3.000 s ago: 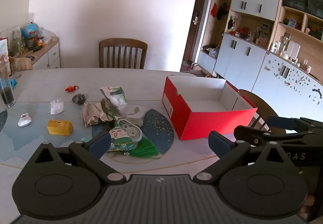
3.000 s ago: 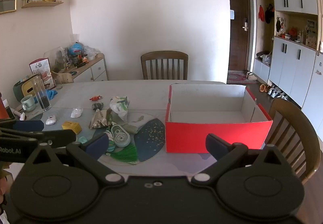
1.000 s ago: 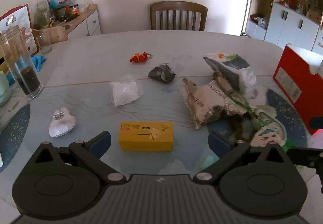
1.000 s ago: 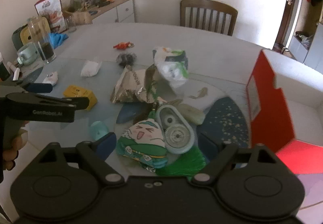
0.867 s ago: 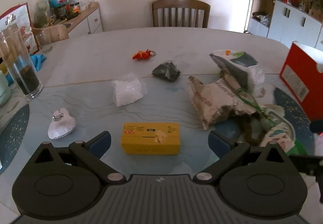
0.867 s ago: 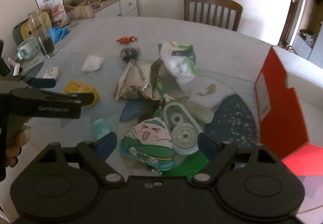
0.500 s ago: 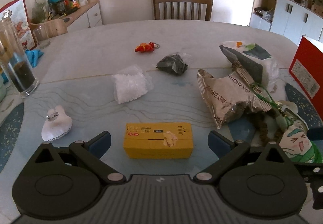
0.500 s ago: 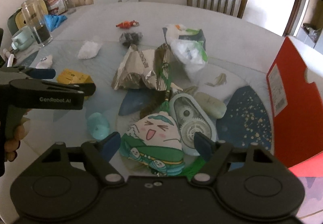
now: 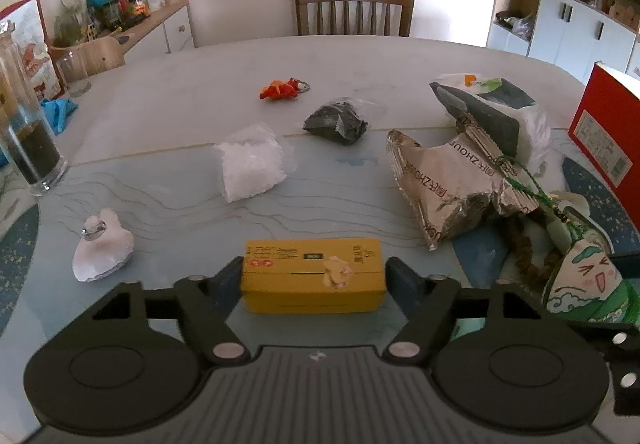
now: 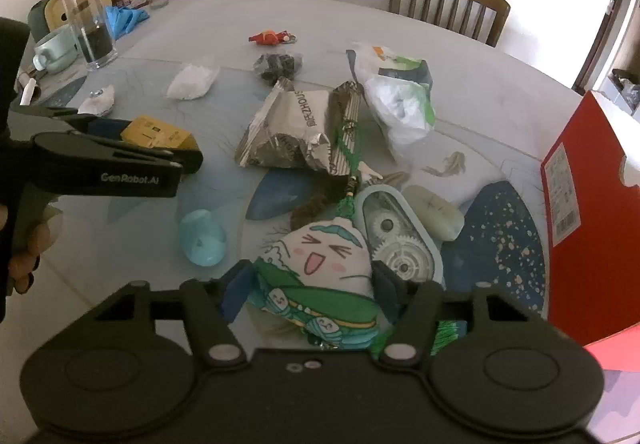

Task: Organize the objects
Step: 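Close left tool on yellow box while right tool grasps green cartoon pouch, then carry yellow box with left tool into red shoebox while right tool carries pouch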

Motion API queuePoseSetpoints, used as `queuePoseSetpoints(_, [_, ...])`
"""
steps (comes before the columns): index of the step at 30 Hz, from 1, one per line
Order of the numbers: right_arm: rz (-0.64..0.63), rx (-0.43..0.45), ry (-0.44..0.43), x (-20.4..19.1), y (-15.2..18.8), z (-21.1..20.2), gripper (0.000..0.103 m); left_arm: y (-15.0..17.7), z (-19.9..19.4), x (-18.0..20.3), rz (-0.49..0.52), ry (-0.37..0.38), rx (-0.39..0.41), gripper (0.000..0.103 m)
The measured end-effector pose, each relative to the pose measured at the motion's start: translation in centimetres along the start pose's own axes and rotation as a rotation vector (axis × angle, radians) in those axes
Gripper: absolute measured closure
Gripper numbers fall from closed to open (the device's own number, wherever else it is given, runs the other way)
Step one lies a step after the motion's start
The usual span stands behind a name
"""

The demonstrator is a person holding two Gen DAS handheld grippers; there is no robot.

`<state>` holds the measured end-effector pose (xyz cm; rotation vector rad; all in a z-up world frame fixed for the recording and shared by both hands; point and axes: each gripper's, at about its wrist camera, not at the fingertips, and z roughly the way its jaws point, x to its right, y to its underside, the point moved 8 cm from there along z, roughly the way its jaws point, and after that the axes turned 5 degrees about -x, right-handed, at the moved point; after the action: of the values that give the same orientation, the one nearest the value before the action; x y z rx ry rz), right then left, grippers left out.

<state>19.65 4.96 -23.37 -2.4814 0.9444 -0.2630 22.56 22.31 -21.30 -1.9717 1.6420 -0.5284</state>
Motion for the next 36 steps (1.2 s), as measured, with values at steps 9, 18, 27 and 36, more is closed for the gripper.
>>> queuePoseSetpoints(9, [0.034, 0.019, -0.031, 0.5, -0.2, -1.5, 0.064, 0.5, -0.9, 0.1, 0.01, 0.003, -0.021, 0.033])
queuePoseSetpoints(18, [0.088, 0.047, -0.087, 1.5, 0.0, -3.7, 0.076, 0.2, -4.2, 1.0, 0.022, 0.018, 0.002, 0.033])
queuePoseSetpoints(27, [0.058, 0.104, -0.135, 2.5, -0.2, -6.6, 0.08, -0.8, -8.1, 3.6, 0.036, 0.029, 0.054, 0.033])
queuePoseSetpoints(36, [0.055, 0.16, -0.184, 5.6, -0.2, -10.8, 0.08, -1.8, -11.6, 8.0, 0.035, 0.063, 0.089, 0.033])
